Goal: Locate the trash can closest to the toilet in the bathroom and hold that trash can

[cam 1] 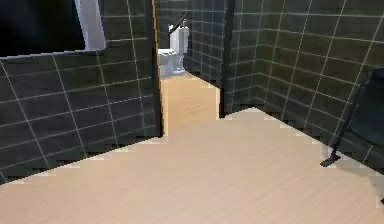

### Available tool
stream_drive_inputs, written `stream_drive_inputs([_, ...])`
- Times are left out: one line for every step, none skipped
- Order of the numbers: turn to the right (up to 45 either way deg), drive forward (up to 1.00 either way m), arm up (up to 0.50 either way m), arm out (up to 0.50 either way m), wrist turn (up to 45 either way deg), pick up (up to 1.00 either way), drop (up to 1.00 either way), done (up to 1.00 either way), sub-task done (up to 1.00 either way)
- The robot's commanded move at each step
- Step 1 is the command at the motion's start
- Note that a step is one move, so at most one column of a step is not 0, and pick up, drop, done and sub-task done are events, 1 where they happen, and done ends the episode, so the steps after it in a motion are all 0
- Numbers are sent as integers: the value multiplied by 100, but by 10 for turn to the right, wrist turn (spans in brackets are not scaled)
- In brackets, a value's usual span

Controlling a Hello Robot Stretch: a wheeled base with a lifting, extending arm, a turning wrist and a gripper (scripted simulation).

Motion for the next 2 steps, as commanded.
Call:
stream_drive_inputs([60,0,0,0,0,0,0,0,0])
stream_drive_inputs([0,100,0,0,0,0,0,0,0])
